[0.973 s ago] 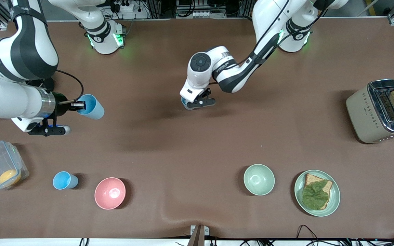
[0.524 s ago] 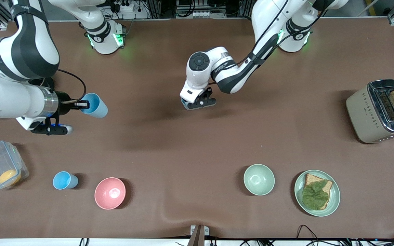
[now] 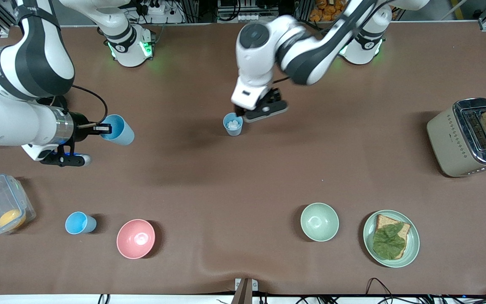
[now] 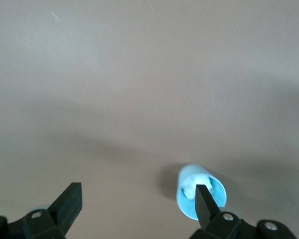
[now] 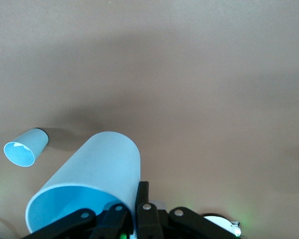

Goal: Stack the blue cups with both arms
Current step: 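Release and withdraw the left gripper while the right gripper brings its cup over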

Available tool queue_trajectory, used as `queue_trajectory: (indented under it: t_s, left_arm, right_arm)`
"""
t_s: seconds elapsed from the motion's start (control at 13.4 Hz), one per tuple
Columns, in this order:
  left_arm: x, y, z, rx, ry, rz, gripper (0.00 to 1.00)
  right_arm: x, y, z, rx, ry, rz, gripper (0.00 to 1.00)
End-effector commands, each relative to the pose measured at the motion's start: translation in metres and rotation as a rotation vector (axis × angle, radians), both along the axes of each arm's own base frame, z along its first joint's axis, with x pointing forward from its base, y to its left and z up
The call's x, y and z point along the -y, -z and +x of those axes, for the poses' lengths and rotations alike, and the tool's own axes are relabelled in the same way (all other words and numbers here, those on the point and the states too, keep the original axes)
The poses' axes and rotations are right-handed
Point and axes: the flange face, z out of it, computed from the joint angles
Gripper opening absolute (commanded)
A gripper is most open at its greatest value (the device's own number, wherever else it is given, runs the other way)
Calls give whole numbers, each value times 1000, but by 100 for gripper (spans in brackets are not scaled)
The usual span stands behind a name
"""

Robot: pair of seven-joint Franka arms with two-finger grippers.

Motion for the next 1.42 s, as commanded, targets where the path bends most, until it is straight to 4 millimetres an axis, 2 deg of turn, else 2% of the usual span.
queue_trajectory:
  t_s: [0.0, 0.15, 0.45, 0.52, 0.6, 0.9, 1.2, 1.35]
  left_arm:
    - [-74, -53, 34, 45, -13, 18, 100]
    - [-121, -78, 56, 45, 8, 21, 100]
    - [-218, -110, 89, 5, 163, 90, 100]
    - [-235, -118, 95, -13, 193, 94, 100]
    - [-249, -128, 99, -34, 199, 94, 100]
    - [-305, -145, 112, -97, 202, 46, 100]
    - [-351, -156, 115, -125, 231, 10, 100]
    - [-379, -174, 111, -97, 234, -6, 100]
  right_arm:
    - [-8, -6, -5, -3, 12, 6, 0]
    - [-21, -5, -8, -16, 5, 28, 0]
    - [-91, -6, -20, 1, -73, 105, 0]
    - [-107, -7, -22, 21, -94, 112, 0]
    - [-139, -6, -31, 43, -149, 106, 0]
    - [-229, 25, -54, 51, -75, 55, 0]
    - [-291, 70, -85, -9, -79, 6, 0]
    - [-320, 88, -98, 21, -32, -9, 0]
